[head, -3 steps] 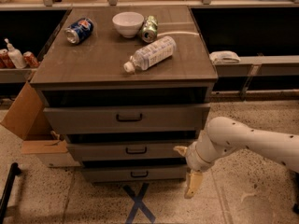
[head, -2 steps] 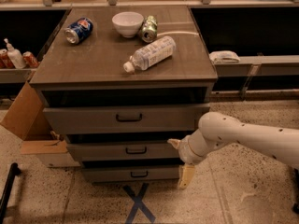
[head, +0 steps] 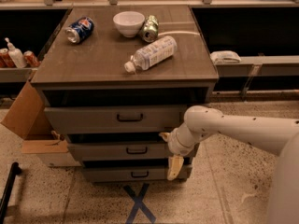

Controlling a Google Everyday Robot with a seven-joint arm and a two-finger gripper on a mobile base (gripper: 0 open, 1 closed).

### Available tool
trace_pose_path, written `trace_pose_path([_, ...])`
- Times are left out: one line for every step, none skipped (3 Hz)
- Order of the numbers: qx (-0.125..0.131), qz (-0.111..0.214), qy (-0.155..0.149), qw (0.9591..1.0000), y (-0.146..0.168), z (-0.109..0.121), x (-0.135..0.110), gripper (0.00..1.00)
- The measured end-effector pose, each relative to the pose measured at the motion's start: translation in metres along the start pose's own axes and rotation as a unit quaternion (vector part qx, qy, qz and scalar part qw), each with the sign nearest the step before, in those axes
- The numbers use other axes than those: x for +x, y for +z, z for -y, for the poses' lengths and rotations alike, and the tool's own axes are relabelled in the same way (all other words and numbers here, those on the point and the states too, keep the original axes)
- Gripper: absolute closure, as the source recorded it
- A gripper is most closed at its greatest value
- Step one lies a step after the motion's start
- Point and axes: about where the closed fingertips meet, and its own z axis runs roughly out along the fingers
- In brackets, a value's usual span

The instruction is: Open middle drawer

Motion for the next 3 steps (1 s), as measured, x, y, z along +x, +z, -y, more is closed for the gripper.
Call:
trace_pose_path([-0.030,0.004,0.017,0.9994,0.0423,0.0052,0.0132,0.00])
trace_pose_path([-0.030,0.004,0.017,0.9994,0.0424,0.0051,0.0132,0.00])
trace_pose_path([-0.007,-0.015,0.016,0.9997,0.0471,0.0041,0.0193,0.00])
